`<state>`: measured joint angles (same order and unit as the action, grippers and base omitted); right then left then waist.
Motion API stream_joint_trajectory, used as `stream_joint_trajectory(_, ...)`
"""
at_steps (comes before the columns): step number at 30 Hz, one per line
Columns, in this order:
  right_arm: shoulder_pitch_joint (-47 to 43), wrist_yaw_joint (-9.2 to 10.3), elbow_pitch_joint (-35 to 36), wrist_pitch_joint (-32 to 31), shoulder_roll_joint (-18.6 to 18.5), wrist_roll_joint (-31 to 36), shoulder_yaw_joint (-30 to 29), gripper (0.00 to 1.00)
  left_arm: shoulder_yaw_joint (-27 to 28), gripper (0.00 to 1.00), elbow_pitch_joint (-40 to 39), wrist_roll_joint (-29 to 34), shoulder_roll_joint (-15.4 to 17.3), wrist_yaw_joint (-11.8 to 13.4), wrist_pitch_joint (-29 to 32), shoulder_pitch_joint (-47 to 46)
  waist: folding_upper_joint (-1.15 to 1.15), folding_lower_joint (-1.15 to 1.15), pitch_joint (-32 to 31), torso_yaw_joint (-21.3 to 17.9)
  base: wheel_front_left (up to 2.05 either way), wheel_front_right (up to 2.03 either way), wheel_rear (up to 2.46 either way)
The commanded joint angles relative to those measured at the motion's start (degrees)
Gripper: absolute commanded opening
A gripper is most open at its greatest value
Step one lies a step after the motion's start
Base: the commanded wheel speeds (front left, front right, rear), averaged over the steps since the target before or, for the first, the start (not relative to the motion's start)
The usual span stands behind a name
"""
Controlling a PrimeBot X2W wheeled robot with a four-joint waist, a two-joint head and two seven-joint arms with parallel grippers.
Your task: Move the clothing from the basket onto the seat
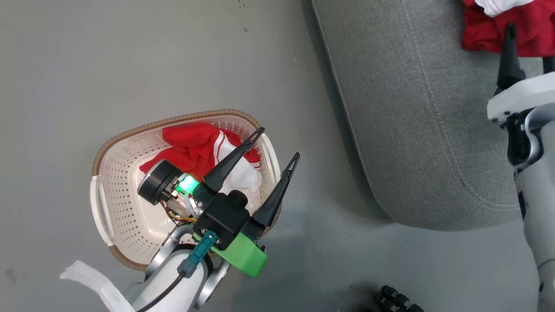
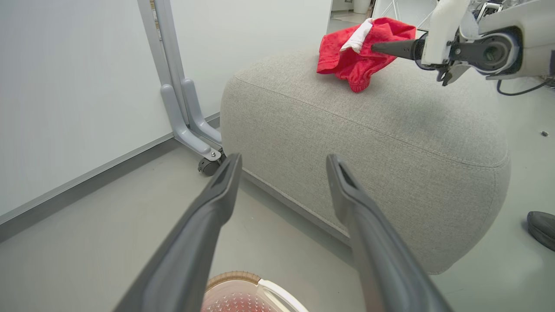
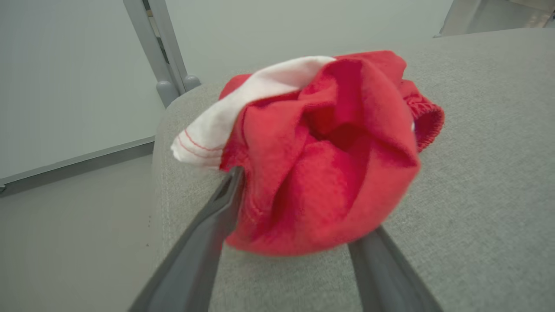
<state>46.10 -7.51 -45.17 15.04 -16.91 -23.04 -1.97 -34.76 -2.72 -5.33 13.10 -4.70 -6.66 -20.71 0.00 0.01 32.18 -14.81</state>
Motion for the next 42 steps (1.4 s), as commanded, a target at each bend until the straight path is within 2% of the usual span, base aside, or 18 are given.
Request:
stream_joint_trajectory(1, -2.37, 0.04, 1.68, 0.18, 0.75, 1.17, -0.56, 1.00, 0.31, 1.00, 0.28, 0.54, -0.15, 0.60, -0.53, -0.28, 0.00, -0.01, -1.08, -0.44, 0.00, 0.00, 0.00)
stream_joint_trajectory(6, -10.09, 0.05, 9.10, 0.19, 3.49, 4.38, -2.40, 1.00, 0.87, 1.00, 0.97, -0.08, -0.35, 1.97, -2.21, 0.86, 0.00, -0.01, -3.59, -0.49, 0.00, 0.00, 0.00)
stream_joint_trajectory(12, -19.13, 0.04, 21.20, 0.19, 7.03, 8.95, -3.45, 1.00, 3.46, 1.00, 2.22, -1.68, -0.37, 4.50, -4.89, 2.35, 0.00, -0.01, -7.27, 0.79, 0.00, 0.00, 0.00)
stream_joint_trajectory(18, -26.69, 0.05, 32.48, 0.19, 9.67, 12.97, -2.43, 1.00, 7.55, 1.00, 3.94, -3.89, -0.58, 7.65, -7.30, 3.89, 0.00, -0.01, -10.78, 4.08, 0.00, 0.00, 0.00)
stream_joint_trajectory(20, -30.39, 0.05, 36.95, 0.19, 10.51, 14.69, -1.44, 1.00, 9.86, 1.00, 4.91, -5.27, -0.95, 8.94, -8.13, 4.97, 0.00, -0.01, -12.60, 6.35, 0.00, 0.00, 0.00)
stream_joint_trajectory(30, -39.60, 0.05, 46.63, -2.74, 12.50, 17.26, 1.48, 1.00, 18.58, 1.00, 5.54, -8.24, -2.49, 12.80, -8.51, 10.91, 0.00, -0.01, -17.31, 12.53, 0.00, 0.00, 0.00)
stream_joint_trajectory(36, -43.97, 0.05, 50.56, -5.93, 12.98, 17.53, 1.94, 1.00, 22.84, 1.00, 4.92, -8.47, -3.94, 12.71, -8.48, 14.68, 0.00, -0.01, -19.95, 15.16, 0.00, 0.00, 0.00)
stream_joint_trajectory(42, -47.34, 0.05, 52.22, -8.27, 13.30, 16.75, 2.61, 1.00, 25.69, 1.00, 5.16, -8.56, -4.67, 10.99, -8.48, 18.72, 0.00, -0.01, -22.83, 16.01, 0.00, 0.00, 0.00)
